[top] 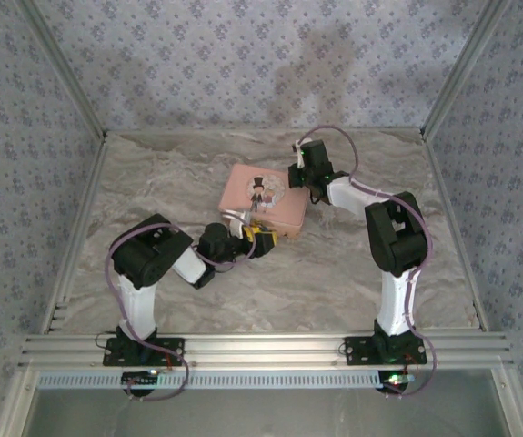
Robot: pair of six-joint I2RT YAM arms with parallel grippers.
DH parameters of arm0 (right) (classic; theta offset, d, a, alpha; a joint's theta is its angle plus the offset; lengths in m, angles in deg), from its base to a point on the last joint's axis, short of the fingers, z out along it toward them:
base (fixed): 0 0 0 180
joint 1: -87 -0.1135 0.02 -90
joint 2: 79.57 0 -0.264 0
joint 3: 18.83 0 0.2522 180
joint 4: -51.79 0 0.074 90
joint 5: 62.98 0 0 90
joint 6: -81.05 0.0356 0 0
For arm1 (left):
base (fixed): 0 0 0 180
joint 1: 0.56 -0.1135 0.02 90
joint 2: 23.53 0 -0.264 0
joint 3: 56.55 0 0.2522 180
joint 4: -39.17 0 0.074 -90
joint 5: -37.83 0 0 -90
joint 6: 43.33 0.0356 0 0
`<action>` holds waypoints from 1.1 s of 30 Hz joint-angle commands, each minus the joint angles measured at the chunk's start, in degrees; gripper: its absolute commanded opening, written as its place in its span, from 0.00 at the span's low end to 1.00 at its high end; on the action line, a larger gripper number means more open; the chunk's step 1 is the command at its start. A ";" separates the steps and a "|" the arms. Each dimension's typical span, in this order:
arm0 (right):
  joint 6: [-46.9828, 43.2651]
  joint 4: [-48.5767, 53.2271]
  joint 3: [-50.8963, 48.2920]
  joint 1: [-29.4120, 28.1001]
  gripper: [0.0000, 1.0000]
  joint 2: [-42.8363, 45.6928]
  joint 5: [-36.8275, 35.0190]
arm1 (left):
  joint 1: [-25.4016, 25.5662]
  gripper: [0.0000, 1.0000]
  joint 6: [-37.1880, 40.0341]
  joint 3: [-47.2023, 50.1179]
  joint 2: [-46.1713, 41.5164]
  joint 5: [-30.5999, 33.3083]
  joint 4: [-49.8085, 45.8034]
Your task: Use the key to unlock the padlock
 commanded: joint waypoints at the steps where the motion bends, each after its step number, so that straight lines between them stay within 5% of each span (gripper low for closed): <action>1: -1.16 6.95 -0.71 -0.86 0.00 0.27 1.29 | -0.62 0.73 0.36 -0.48 0.41 -4.97 6.89; 10: -0.81 6.86 -0.56 -1.00 0.00 0.18 1.38 | -1.85 0.71 1.66 4.43 -4.86 -6.42 6.88; 26: -0.92 6.89 -0.62 -1.39 0.00 0.54 0.86 | -1.57 0.72 0.14 -1.61 1.74 -8.59 3.67; 29: -0.81 6.77 -0.63 -1.42 0.00 0.34 0.86 | -1.58 0.61 -1.03 -2.95 3.21 -10.90 2.83; 33: -0.82 6.69 -0.68 -1.42 0.00 0.23 0.75 | -1.51 0.61 -2.10 -2.76 4.01 -11.12 3.28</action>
